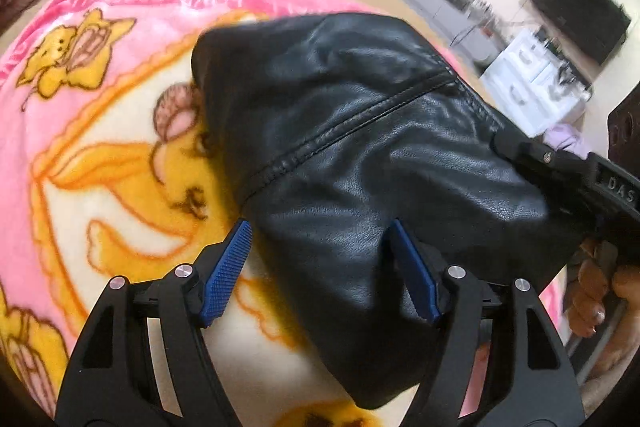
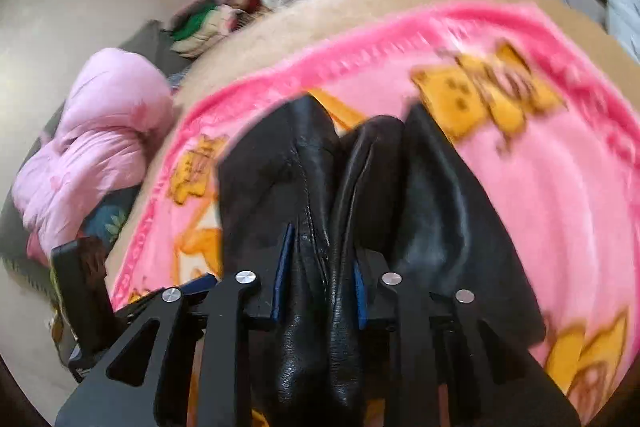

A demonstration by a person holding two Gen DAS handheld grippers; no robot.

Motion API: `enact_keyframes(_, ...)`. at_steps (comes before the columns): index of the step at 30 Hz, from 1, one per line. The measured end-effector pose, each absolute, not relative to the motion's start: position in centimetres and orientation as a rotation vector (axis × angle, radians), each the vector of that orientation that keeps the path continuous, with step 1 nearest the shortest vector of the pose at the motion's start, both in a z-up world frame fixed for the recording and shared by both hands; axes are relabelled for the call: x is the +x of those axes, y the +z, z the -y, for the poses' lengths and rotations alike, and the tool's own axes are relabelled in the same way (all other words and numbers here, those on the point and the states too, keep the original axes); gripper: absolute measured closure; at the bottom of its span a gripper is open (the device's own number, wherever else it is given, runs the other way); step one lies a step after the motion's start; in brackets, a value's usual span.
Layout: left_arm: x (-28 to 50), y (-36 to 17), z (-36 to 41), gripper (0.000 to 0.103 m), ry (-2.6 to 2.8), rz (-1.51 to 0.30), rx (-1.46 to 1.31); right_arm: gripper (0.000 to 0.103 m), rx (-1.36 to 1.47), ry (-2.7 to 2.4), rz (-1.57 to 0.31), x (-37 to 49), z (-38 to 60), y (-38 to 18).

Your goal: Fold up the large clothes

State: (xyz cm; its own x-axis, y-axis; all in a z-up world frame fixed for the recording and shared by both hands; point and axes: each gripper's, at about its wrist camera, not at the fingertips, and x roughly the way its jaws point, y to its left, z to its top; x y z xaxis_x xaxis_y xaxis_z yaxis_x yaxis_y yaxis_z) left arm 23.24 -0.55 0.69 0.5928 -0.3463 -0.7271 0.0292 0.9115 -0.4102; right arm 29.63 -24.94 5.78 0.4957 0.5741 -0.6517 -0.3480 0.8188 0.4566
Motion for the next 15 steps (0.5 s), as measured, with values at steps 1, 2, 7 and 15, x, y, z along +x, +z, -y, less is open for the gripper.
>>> enact_keyframes(1, 23.1, 1.3, 0.3, 0.035, -0.229, -0.895, -0.378, 0.080, 0.298, 0.602, -0.841, 29.6, 25.4, 7.0)
enact_keyframes(2, 23.0, 1.9, 0.2, 0.034, -0.226, -0.876, -0.377, 0.080, 0.315, 0.626, -0.792, 29.6, 26.3, 8.1)
enact_keyframes(7, 23.8, 1.8, 0.8, 0.032, -0.252, -0.897, -0.409, 0.080, 0.432, 0.545, -0.780, 31.3, 32.2, 6.4)
enact_keyframes(15, 24.8, -1.9, 3.2, 0.017, -0.291, -0.998, -0.501, 0.073, 0.439, 0.420, -0.870, 31.5, 35.3, -2.9)
